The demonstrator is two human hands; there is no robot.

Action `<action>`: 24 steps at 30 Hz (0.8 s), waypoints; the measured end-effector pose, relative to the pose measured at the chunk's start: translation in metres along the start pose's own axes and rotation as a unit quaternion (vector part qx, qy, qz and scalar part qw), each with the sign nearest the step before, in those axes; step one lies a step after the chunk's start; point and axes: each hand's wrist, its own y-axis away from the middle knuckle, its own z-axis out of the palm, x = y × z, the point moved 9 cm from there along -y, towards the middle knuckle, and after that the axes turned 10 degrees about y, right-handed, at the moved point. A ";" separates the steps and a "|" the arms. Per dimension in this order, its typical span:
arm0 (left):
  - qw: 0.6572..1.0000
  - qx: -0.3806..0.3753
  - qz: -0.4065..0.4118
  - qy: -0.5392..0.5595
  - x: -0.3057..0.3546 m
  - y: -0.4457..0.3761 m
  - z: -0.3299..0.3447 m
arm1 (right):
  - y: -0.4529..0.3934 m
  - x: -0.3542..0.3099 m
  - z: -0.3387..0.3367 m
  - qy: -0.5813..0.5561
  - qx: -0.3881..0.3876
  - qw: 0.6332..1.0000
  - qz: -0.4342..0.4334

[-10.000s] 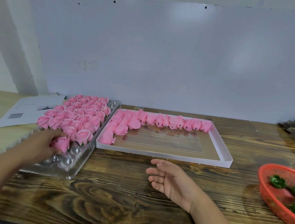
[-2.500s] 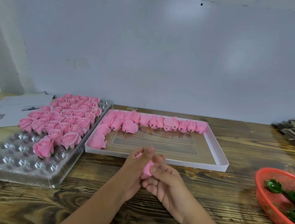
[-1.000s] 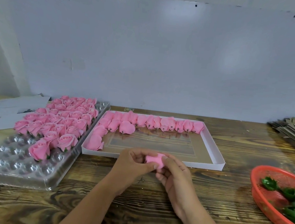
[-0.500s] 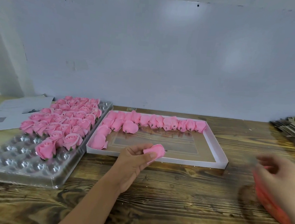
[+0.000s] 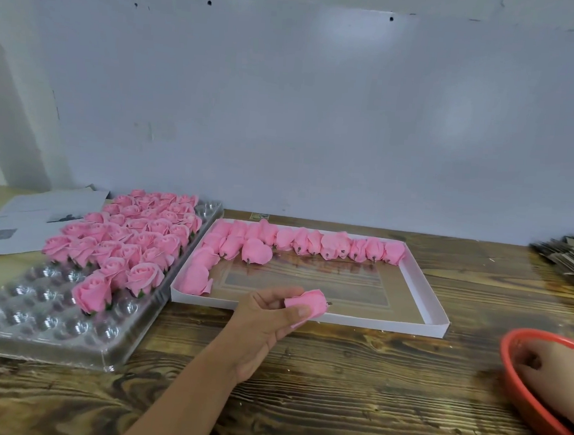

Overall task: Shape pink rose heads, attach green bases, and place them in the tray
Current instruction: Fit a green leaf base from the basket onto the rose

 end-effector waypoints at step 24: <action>1.000 0.003 -0.008 0.003 -0.001 -0.002 -0.001 | 0.005 0.004 -0.044 -0.069 0.043 0.995 0.062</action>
